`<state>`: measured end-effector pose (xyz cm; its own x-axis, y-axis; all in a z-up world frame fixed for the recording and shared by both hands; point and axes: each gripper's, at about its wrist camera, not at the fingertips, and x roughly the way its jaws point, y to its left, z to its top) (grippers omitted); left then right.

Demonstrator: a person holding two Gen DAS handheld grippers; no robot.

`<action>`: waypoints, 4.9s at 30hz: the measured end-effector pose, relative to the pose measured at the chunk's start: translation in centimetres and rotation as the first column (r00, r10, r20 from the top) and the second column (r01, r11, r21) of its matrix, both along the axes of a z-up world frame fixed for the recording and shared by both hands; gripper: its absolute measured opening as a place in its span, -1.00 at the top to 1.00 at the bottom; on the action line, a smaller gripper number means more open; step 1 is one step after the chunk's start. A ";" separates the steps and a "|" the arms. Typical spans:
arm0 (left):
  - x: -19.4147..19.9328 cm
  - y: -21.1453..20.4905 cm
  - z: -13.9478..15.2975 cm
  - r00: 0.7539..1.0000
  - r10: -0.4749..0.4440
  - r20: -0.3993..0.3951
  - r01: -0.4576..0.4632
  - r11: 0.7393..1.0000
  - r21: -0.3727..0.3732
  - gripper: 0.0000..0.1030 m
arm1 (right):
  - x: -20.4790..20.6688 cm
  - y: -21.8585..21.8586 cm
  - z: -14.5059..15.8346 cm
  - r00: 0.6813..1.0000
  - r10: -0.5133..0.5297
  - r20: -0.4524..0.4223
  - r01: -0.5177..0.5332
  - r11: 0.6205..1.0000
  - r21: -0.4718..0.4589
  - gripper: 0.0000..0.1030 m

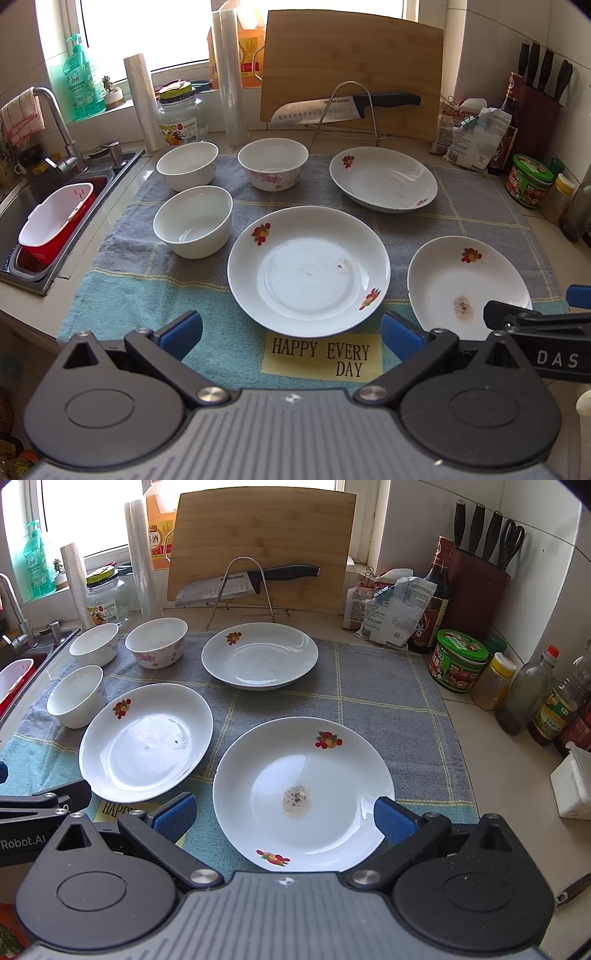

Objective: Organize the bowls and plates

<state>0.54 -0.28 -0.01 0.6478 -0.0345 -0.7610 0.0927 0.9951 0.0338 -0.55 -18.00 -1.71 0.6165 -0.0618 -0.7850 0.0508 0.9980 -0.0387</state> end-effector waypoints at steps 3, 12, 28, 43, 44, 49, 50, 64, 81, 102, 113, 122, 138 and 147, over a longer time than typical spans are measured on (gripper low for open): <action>0.0 0.0 0.0 1.000 -0.002 0.000 0.002 1.000 0.002 -0.98 | 0.0 0.0 0.0 1.000 -0.001 0.000 0.001 1.000 -0.003 -1.00; -0.1 -0.1 0.1 1.000 0.003 -0.001 -0.003 1.000 -0.001 -0.98 | -0.2 0.1 0.0 1.000 0.001 0.001 -0.001 1.000 -0.012 -1.00; -0.4 0.3 0.2 1.000 0.008 0.003 -0.008 1.000 -0.005 -0.98 | -0.6 0.4 0.1 1.000 0.005 0.006 -0.004 1.000 -0.019 -1.00; -0.5 0.6 0.3 1.000 0.007 0.005 -0.007 1.000 -0.007 -0.98 | -0.8 0.8 0.3 1.000 0.000 0.011 0.000 0.999 -0.033 -1.00; -0.5 0.6 0.3 1.000 0.007 0.005 -0.007 1.000 -0.008 -0.98 | -0.8 0.8 0.3 1.000 0.000 0.011 0.001 0.999 -0.035 -1.00; -0.3 0.7 0.4 1.000 0.004 0.002 -0.004 1.000 -0.012 -0.98 | -0.7 1.0 0.3 1.000 -0.002 0.007 0.002 0.999 -0.039 -1.00; -0.1 0.8 0.3 1.000 0.004 0.000 -0.004 1.000 -0.013 -0.98 | -0.6 1.0 0.3 1.000 -0.001 0.007 0.001 0.999 -0.041 -1.00; 0.5 2.3 -0.1 0.999 -0.038 0.007 0.039 0.999 -0.038 -0.98 | -0.6 2.1 0.4 1.000 -0.018 0.008 0.018 0.998 -0.062 -1.00; 0.7 3.5 -0.6 0.962 -0.238 0.137 0.250 0.965 -0.079 -0.98 | -1.8 1.0 -0.2 0.998 -0.002 0.070 0.007 0.998 -0.068 -1.00; 0.6 -4.2 -5.5 0.887 -0.455 0.078 0.462 0.874 -0.153 -0.98 | 2.8 -10.2 -5.8 0.992 0.121 0.028 -0.123 0.986 0.110 -1.00; 1.0 -8.5 -9.6 0.877 -0.477 -0.056 0.466 0.874 -0.140 -0.98 | 6.4 -12.3 -9.1 0.964 0.264 -0.037 -0.248 0.939 0.238 -1.00; 1.6 -10.6 -11.0 0.872 -0.486 -0.058 0.477 0.871 -0.121 -0.98 | 8.6 -12.3 -11.1 0.913 0.380 -0.147 -0.337 0.907 0.251 -1.00; 1.7 -11.6 -11.7 0.854 -0.521 -0.009 0.520 0.853 -0.036 -0.99 | 8.5 -11.1 -11.8 0.846 0.491 -0.208 -0.479 0.871 0.110 -1.00; 1.2 -11.4 -12.0 0.844 -0.535 0.046 0.537 0.843 -0.034 -1.00 | 8.5 -12.0 -11.5 0.825 0.546 -0.145 -0.528 0.836 0.146 -1.00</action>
<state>1.77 -11.66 -12.05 0.5434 -0.4165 -0.7289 0.6116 0.7912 0.0038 7.97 -30.00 -13.25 0.3830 0.3194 -0.8668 -0.4931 0.8642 0.1006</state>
